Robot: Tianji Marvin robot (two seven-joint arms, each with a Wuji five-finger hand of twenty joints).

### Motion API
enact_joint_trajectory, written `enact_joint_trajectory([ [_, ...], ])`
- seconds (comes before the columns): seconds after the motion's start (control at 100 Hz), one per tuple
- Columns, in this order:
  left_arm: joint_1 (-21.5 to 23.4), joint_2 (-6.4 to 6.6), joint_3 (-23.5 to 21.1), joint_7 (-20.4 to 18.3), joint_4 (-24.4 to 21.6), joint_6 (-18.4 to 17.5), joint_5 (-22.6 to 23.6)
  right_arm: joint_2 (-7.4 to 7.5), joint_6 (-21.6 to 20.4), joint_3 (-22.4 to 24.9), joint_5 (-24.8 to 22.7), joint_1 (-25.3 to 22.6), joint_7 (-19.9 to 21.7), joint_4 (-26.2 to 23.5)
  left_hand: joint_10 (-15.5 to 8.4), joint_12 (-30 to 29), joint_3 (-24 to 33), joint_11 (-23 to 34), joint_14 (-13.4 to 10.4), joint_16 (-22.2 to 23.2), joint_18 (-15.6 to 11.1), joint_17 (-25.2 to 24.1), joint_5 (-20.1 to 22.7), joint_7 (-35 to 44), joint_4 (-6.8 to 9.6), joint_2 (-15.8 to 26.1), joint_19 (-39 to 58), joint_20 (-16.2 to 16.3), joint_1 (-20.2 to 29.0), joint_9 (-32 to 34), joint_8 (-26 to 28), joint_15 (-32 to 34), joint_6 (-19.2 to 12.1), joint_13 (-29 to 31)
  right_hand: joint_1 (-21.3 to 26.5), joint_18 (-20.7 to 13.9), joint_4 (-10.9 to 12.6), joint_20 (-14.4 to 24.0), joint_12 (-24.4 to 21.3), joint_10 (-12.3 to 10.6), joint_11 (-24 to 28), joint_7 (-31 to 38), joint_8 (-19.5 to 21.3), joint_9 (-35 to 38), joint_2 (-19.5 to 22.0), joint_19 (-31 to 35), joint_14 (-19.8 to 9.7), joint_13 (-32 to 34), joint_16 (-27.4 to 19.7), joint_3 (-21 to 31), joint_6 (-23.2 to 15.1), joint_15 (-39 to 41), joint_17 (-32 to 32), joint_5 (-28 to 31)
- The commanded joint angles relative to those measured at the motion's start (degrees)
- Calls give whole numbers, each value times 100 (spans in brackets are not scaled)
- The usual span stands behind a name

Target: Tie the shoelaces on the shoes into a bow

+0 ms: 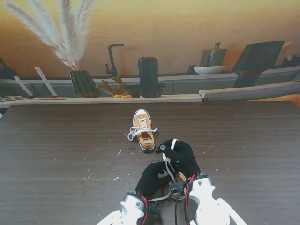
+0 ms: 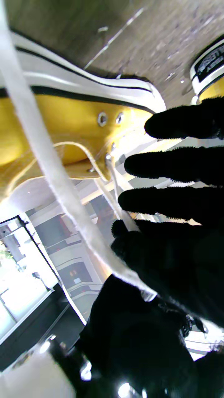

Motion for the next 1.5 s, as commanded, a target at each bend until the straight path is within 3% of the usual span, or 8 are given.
enact_joint_trajectory([
  [0.0,60,87,-34,-116,-107,-110,24,25,-15,24,32,-26,101,-61,43,73,-123,-197,29,-67,-199,-263,-268,269,71,263,-232,22,205,-405,454,-206,-747,-345,-68,-3,-145,3,82,820,617,94,-116,785,12,1641,-843,-131,50,-97,-134,243,104,-105],
  [0.22,212,143,-288,-400,-238,-243,-374,64,60,107,469,-62,390,-152,292,-292,2722,-190,247,-60,-101,-532,-668,1614,388,-343,-700,150,-1452,-731,2245,-501,-305,-665,-54,-3,-142,3,83,822,614,85,-116,784,3,1641,-843,-131,50,-88,-105,243,104,-122],
  [0.51,249,221,-519,-626,-419,-89,-481,111,235,225,1095,-56,791,-225,503,-623,3870,-108,390,-47,33,-479,-171,2271,656,-570,-771,190,-2243,-373,3062,-573,-8,-543,-41,1,-144,-44,73,840,585,82,-107,785,-12,1641,-816,-136,56,-81,-71,222,95,-136],
  [0.69,314,333,-669,-1057,-670,135,-670,120,272,273,1201,-66,861,-232,537,-1043,3365,-102,427,-73,24,-475,-118,2408,957,-394,-829,191,-2232,-402,3294,-668,138,-576,-32,8,-142,-76,74,840,582,81,-100,786,-19,1641,-810,-136,67,-77,-47,215,93,-131],
  [0.82,374,388,-746,-1367,-830,246,-979,121,284,284,1190,-71,861,-232,561,-1158,1794,-58,442,-104,4,-494,272,2483,1341,341,-896,152,-1984,-409,3484,-731,254,-602,-25,10,-143,-92,73,842,576,86,-93,785,-30,1641,-793,-139,73,-76,-42,203,91,-127],
  [1.01,443,404,-788,-1673,-974,373,-1588,119,277,277,1125,-73,834,-215,569,-1198,137,-4,447,-118,-18,-520,961,2547,1071,897,-869,180,-1365,-266,3625,-719,384,-600,-11,17,-144,-127,69,846,561,84,-91,783,-42,1641,-776,-140,86,-73,-36,187,85,-133],
  [1.35,591,473,-913,-1761,-1248,873,-1293,118,271,260,1085,-86,816,-209,292,-927,561,476,214,-100,-30,-239,1294,3156,1758,-458,-662,61,-1744,50,3884,-438,464,-285,-22,32,-133,-201,58,861,521,78,-74,786,-36,1641,-715,-143,117,-43,50,147,77,-109],
  [1.49,621,503,-957,-1754,-1286,882,-1109,112,288,256,1187,-87,824,-221,219,-875,873,504,143,-110,-39,-228,1144,3220,1772,-856,-761,-36,-1743,-11,3969,-443,462,-280,-45,39,-120,-225,57,862,513,50,-59,785,-20,1641,-703,-142,129,-4,112,138,75,-108],
])
